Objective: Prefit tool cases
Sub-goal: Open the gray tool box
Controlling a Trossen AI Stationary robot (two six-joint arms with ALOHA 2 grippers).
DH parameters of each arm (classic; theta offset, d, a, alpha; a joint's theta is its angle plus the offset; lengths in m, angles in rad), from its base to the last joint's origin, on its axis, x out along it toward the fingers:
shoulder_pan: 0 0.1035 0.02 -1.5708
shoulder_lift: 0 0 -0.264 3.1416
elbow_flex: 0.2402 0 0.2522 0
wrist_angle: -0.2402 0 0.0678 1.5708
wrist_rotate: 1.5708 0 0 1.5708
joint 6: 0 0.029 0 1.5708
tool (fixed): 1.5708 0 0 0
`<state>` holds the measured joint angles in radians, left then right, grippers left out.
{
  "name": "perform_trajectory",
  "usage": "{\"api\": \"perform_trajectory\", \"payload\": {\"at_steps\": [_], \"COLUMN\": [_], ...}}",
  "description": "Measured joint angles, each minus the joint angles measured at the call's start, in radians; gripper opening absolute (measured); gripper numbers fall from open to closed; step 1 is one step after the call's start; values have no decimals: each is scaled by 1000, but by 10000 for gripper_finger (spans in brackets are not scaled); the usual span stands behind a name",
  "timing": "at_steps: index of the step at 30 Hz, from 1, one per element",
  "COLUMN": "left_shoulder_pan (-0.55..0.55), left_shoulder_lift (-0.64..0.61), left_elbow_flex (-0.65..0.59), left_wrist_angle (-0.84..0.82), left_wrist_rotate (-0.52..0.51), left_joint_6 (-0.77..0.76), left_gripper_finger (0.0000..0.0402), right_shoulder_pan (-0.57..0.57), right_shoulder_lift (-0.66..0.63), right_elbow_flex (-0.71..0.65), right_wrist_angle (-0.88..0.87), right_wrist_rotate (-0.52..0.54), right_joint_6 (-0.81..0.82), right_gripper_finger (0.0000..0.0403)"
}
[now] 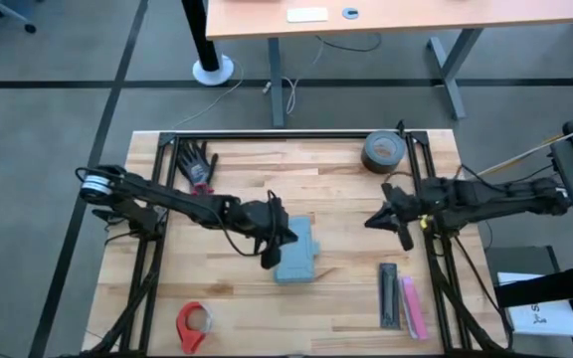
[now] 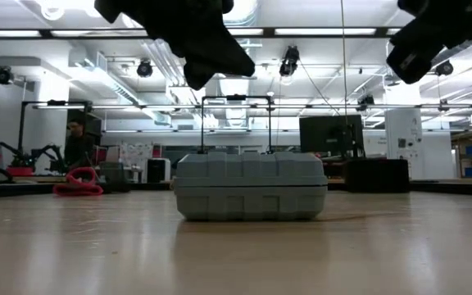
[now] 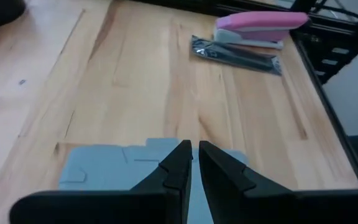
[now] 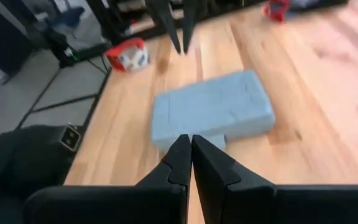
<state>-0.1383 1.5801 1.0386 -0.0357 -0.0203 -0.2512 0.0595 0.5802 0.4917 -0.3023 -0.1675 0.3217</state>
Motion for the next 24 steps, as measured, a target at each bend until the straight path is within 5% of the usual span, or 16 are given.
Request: {"api": "perform_trajectory", "payload": {"at_steps": [12, 24], "left_shoulder_pan": [0, 1], "left_shoulder_lift": [65, 238], "left_elbow_flex": [162, 436], "left_wrist_angle": [-216, -439], "left_wrist_rotate": [-23, -23], "left_joint_6": [0, 92], "left_gripper_finger": [57, 99], "right_shoulder_pan": [259, 393], "right_shoulder_lift": [132, 178], "right_elbow_flex": [63, 62], "right_wrist_angle": [4, -16], "right_wrist_rotate": [281, 413], "right_joint_6": [98, 230], "right_gripper_finger": [0, 0]}}
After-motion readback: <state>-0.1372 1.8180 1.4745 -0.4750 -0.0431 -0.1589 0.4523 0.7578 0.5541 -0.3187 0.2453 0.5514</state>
